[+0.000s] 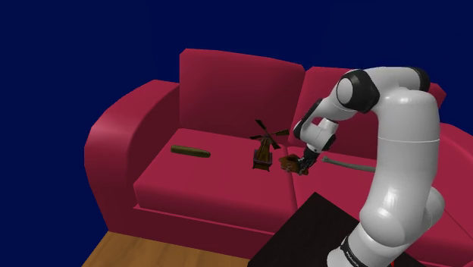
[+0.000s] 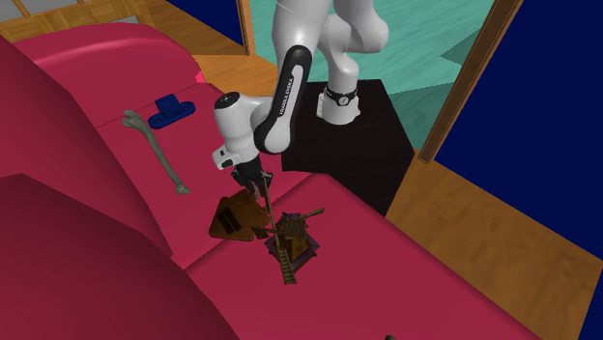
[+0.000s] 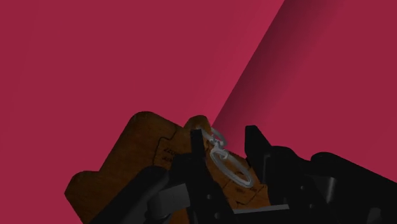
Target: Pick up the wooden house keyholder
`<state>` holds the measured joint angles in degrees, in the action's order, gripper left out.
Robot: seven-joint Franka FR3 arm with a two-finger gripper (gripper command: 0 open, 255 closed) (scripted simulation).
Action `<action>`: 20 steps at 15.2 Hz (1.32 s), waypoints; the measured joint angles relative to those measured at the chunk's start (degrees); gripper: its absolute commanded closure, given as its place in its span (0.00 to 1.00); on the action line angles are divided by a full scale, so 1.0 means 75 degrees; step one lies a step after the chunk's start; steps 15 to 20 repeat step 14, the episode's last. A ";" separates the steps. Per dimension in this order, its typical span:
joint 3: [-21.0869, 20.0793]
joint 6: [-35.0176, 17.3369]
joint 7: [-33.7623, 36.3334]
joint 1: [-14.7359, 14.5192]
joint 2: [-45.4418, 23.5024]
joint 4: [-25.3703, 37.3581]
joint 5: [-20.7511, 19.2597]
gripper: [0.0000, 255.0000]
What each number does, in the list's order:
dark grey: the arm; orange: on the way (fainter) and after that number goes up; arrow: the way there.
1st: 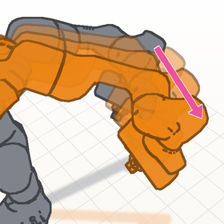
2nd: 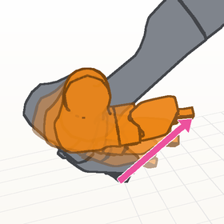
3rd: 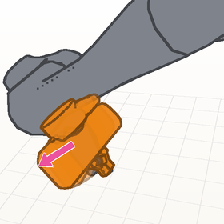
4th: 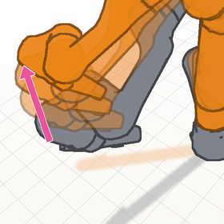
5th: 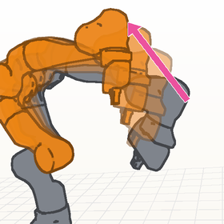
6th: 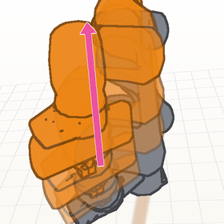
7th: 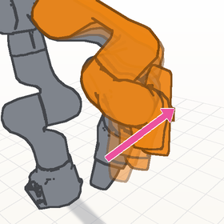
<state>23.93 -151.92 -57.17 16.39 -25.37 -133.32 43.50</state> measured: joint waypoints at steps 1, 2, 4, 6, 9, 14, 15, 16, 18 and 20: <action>0.0078 0.0050 0.0101 -0.0069 0.0110 -0.0043 -0.0112 1.00; 0.0156 0.0102 0.0182 -0.0121 0.0214 -0.0081 -0.0224 1.00; 0.0312 0.0194 0.0349 -0.0230 0.0438 -0.0178 -0.0449 1.00; 0.0456 0.0320 0.0581 -0.0358 0.0616 -0.0188 -0.0694 1.00; 0.0691 0.0498 0.0865 -0.0508 0.0935 -0.0263 -0.1078 1.00; 0.1003 0.0780 0.1335 -0.0729 0.1403 -0.0323 -0.1671 1.00; 0.1003 0.0780 0.1335 -0.0729 0.1403 -0.0323 -0.1671 1.00; 0.1003 0.0780 0.1335 -0.0729 0.1403 -0.0323 -0.1671 1.00; 0.1003 0.0780 0.1335 -0.0729 0.1403 -0.0323 -0.1671 1.00; 0.1003 0.0780 0.1335 -0.0729 0.1403 -0.0323 -0.1671 1.00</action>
